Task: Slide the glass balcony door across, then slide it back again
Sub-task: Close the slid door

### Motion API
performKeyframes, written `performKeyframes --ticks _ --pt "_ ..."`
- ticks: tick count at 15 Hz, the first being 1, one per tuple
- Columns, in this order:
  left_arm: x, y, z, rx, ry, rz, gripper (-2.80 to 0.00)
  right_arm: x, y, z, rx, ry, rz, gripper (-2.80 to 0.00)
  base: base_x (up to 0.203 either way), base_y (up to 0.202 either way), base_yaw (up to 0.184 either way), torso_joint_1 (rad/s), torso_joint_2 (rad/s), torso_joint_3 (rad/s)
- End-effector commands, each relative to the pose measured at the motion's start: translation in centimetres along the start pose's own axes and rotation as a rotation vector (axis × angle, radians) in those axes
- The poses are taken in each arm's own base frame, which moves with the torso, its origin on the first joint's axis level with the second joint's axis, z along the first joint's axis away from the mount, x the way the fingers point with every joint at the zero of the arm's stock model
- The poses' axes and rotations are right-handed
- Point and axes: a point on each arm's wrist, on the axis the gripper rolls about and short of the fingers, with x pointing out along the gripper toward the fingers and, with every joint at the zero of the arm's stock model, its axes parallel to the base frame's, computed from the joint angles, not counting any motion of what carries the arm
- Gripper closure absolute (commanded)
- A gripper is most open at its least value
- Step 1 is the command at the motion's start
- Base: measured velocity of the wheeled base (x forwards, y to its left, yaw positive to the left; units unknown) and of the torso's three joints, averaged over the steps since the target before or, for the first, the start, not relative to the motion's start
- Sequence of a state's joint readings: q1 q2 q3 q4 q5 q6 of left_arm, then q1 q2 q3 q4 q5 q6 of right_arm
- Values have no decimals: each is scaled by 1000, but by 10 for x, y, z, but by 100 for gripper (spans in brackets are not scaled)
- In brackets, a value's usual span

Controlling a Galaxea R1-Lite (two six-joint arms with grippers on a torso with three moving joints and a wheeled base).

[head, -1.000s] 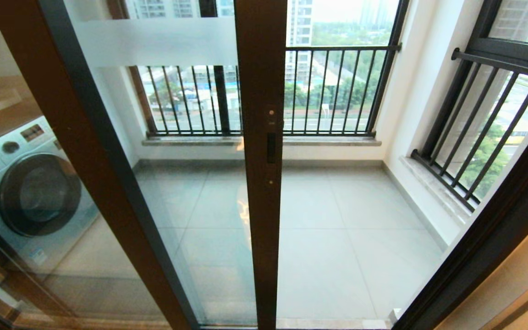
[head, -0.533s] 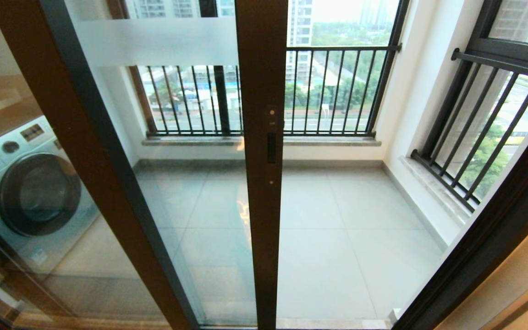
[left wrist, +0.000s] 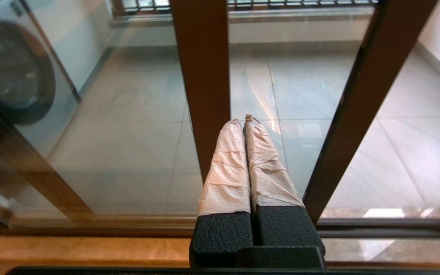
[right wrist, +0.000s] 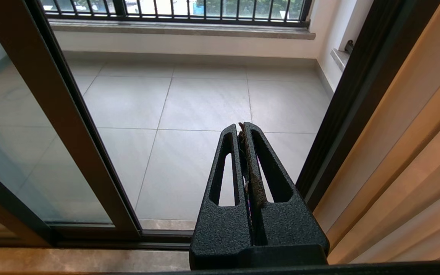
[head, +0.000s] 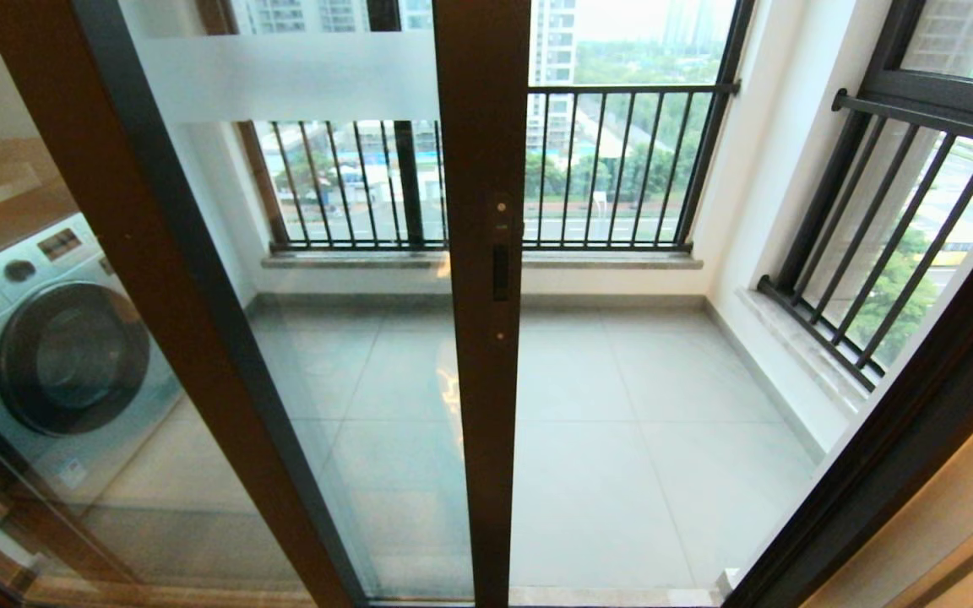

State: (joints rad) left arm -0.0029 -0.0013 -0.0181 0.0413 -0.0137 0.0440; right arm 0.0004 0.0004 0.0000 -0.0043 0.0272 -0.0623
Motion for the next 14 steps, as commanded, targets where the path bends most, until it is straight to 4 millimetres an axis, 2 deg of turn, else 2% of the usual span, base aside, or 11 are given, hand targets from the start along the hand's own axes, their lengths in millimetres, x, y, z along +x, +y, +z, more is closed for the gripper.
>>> performKeyframes --ticks 1,6,14 --pt "0 0 -1 2 13 -7 0 0 0 0 -1 -1 0 0 0 0 0 0 0 0" --pt "0 0 0 -58 2 18 0 0 0 0 -1 -1 1 0 0 0 0 0 0 0" --pt "0 0 0 -55 0 18 0 0 0 0 -1 -1 1 0 0 0 0 0 0 0"
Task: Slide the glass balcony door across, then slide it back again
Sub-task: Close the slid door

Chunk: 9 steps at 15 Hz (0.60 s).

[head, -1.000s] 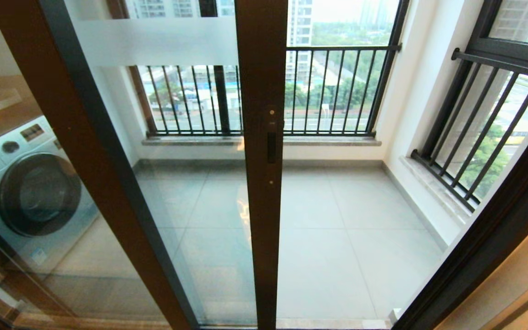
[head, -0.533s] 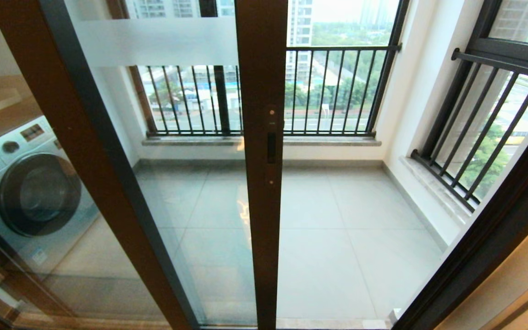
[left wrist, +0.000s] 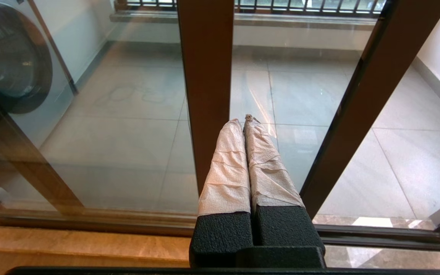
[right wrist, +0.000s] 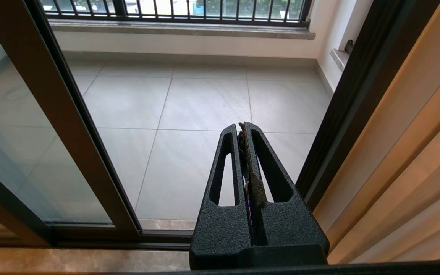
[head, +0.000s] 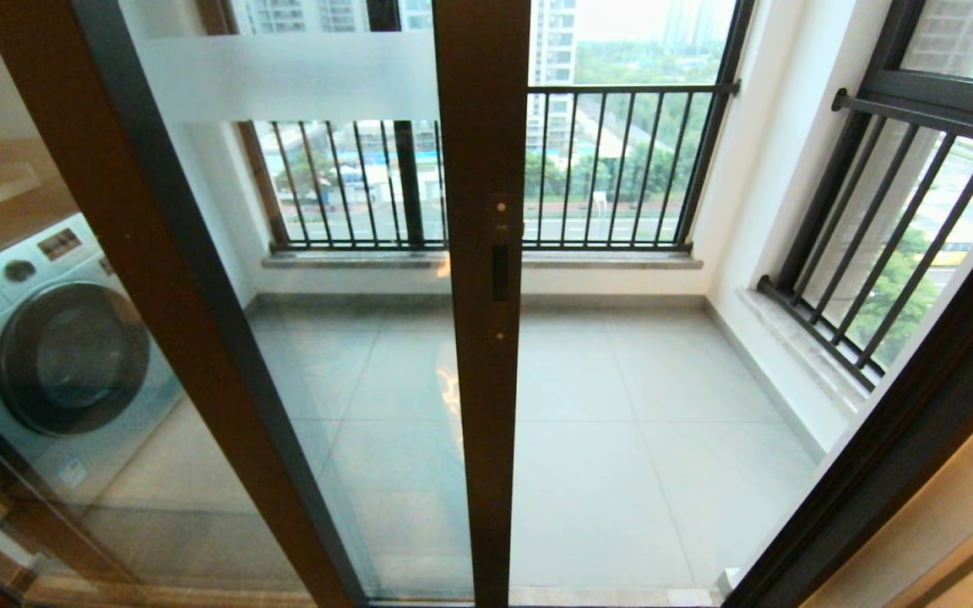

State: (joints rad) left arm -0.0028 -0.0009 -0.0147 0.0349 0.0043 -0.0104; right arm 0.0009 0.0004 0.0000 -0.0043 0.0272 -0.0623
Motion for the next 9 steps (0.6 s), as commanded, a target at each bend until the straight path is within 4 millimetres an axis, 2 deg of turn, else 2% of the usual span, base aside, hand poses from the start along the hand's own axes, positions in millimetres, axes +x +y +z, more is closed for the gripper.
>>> performKeyframes --ticks 1,9 --pt "0 0 0 0 3 0 0 0 0 0 -1 -1 1 0 0 0 0 0 0 0" --pt "0 0 0 0 2 1 0 0 0 0 -1 -1 0 0 0 0 0 0 0 0"
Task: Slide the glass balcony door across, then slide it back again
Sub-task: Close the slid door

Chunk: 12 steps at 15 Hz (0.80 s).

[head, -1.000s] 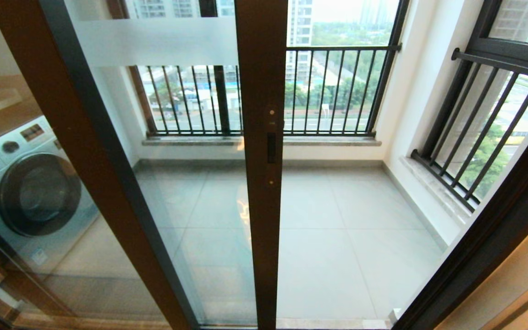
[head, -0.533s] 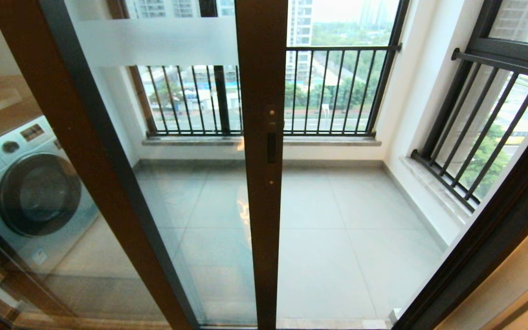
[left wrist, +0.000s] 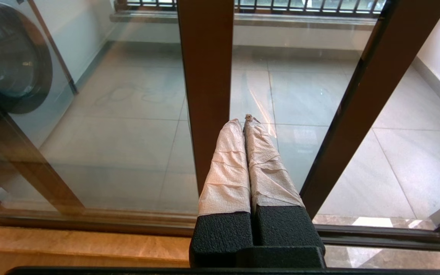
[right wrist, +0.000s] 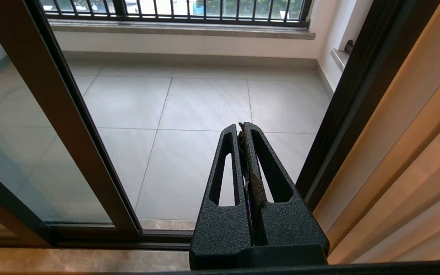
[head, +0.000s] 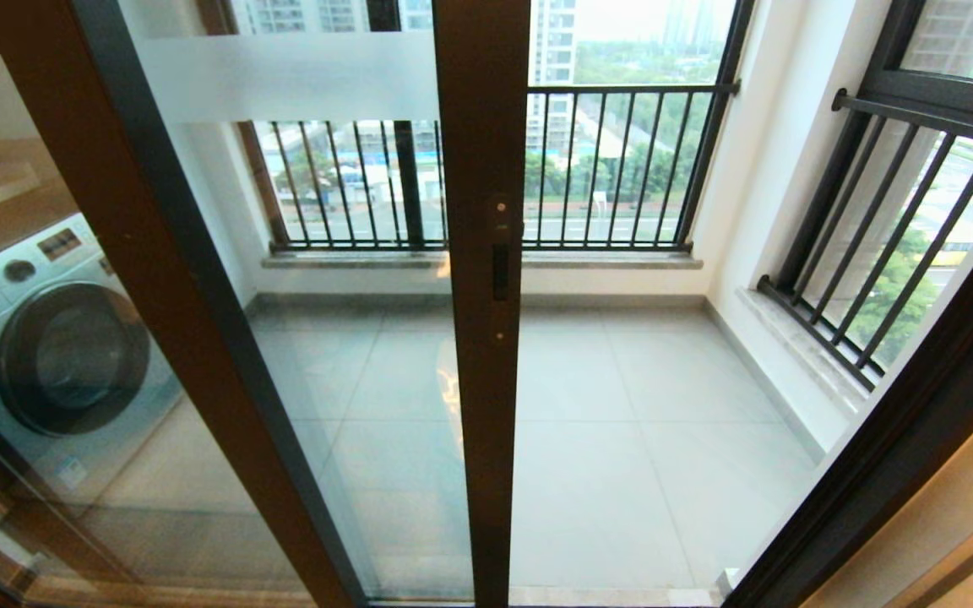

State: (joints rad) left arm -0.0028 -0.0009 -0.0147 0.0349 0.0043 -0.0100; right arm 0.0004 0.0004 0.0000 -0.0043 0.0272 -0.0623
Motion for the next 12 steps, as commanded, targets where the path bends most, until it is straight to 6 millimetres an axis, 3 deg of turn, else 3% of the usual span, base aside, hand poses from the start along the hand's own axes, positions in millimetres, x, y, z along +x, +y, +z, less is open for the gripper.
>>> performKeyframes --ticks 1,12 --pt "0 0 0 -2 4 0 0 0 0 0 -1 -1 1 0 0 0 0 0 0 0" --pt "0 0 0 -1 2 0 0 0 0 0 -1 -1 0 0 0 0 0 0 0 0"
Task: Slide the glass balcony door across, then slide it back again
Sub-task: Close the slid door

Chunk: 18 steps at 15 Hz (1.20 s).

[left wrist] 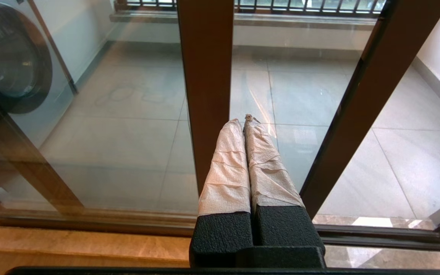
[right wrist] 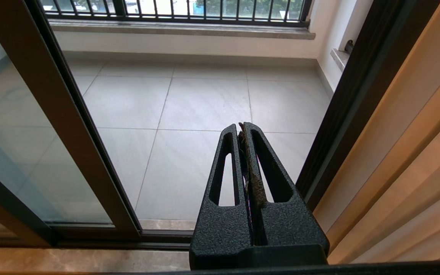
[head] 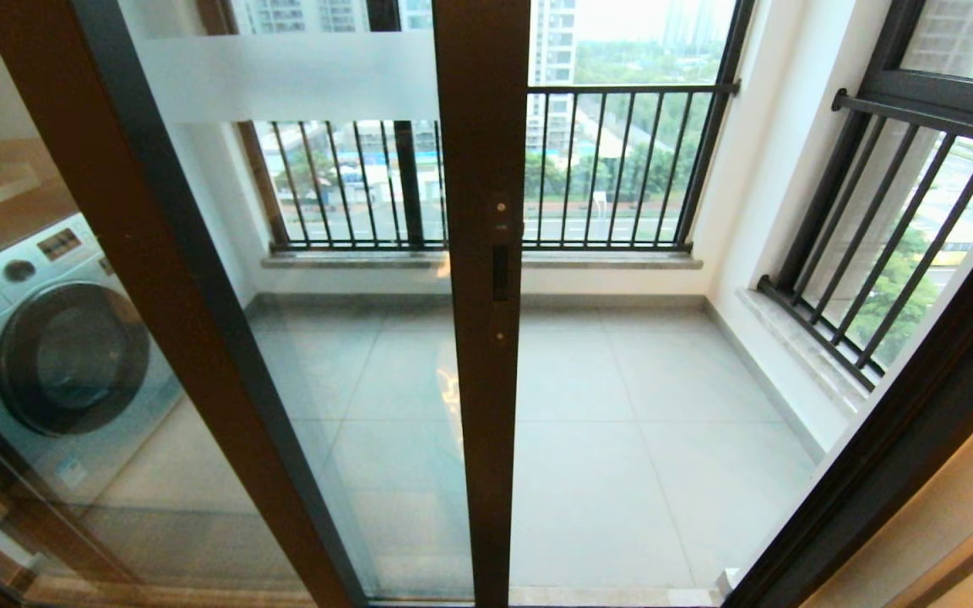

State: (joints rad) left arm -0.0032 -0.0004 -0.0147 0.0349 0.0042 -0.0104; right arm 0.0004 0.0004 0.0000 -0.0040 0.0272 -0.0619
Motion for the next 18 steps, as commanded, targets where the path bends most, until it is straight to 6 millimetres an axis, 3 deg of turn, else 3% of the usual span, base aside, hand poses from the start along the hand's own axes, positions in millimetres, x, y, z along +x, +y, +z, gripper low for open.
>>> performKeyframes --ticks 1,18 --pt "0 0 0 0 1 1 0 0 0 0 -1 -1 1 0 0 0 0 0 0 0" --pt "0 0 0 0 2 1 0 0 0 0 19 -2 -3 0 0 0 0 0 0 0"
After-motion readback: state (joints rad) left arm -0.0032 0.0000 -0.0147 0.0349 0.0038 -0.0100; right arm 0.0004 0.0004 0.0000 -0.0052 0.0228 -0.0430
